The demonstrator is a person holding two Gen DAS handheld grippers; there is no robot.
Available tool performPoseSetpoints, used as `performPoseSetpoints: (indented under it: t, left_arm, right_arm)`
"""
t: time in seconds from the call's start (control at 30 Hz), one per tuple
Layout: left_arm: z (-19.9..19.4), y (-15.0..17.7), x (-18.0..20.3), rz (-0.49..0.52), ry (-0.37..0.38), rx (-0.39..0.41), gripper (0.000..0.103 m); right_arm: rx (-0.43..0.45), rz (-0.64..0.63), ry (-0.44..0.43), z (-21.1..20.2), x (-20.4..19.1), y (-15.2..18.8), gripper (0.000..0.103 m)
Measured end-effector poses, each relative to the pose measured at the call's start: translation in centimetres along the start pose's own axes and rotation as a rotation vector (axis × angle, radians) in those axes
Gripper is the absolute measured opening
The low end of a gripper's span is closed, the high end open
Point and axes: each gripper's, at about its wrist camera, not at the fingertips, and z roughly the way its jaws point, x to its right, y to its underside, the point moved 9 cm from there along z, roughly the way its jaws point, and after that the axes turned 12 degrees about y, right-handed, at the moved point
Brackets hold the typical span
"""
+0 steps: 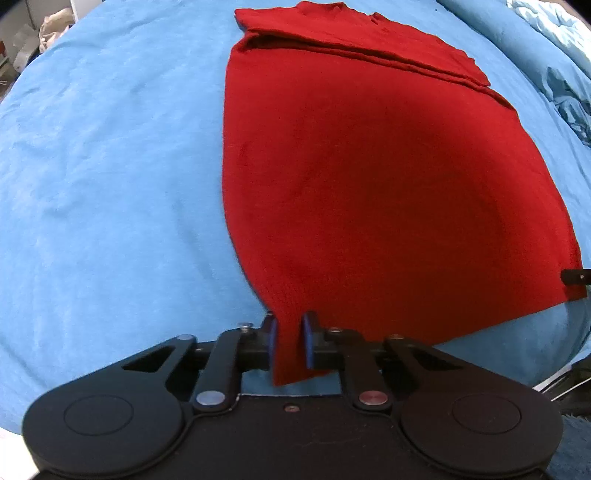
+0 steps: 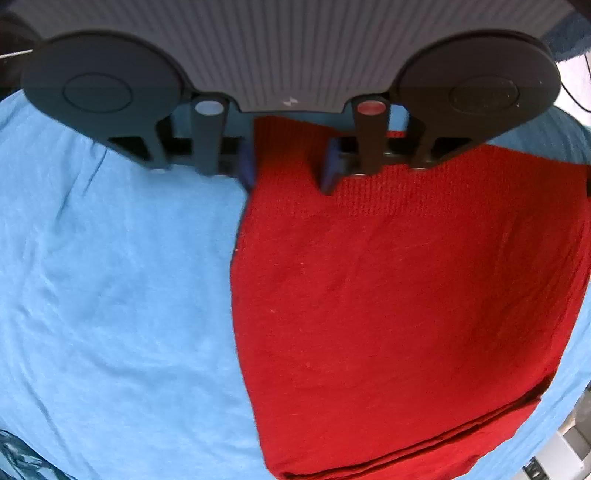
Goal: Fold small clothes
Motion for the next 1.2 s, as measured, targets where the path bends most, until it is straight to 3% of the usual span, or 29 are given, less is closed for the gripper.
performPoseSetpoints:
  t: [0.1, 0.23, 0.4, 0.57, 0.73, 0.87, 1.0, 1.1, 1.2]
  left_arm:
    - [-0.6, 0.2, 0.0, -0.017, -0.008, -0.017, 0.006]
    - [-2.1, -0.7, 0.0, -0.057, -0.009, -0.020, 0.005]
    - [-5.9, -4.6, 0.6, -0.093, 0.021, 0.027, 0.005]
    - [-9.9, -12.2, 1.1, -0.134, 0.056, 0.144, 0.004]
    - [-11.3, -23.6, 0.0, -0.095, 0.049, 0.315, 0.004]
    - [-8.1, -32.6, -1.2, -0.030, 0.044, 0.414, 0.004]
    - [-0.3, -38.5, -3.9, -0.055, 0.033, 0.429, 0.004]
    - [6.3, -40.4, -6.1, -0.088, 0.000, 0.370, 0.004]
    - [9.6, -42.0, -7.9, -0.114, -0.041, 0.350, 0.004]
  right_arm:
    - [-0.022, 0.011, -0.028, -0.1, 0.0, -0.5, 0.023]
    - [-0.046, 0.073, -0.105, -1.2, 1.1, -1.3, 0.021]
    - [-0.024, 0.151, -0.225, -5.7, 1.7, -4.7, 0.021]
    - [0.077, 0.255, -0.357, -10.8, 2.3, -12.6, 0.021]
    - [0.183, 0.326, -0.449, -12.0, 2.6, -23.6, 0.020]
    - [0.214, 0.374, -0.465, -6.9, 2.2, -33.5, 0.020]
    - [0.209, 0.443, -0.454, 1.1, 1.2, -40.4, 0.020]
    - [0.169, 0.454, -0.392, 7.2, 0.2, -42.5, 0.020]
    - [0.175, 0.466, -0.370, 10.5, -0.1, -43.4, 0.020]
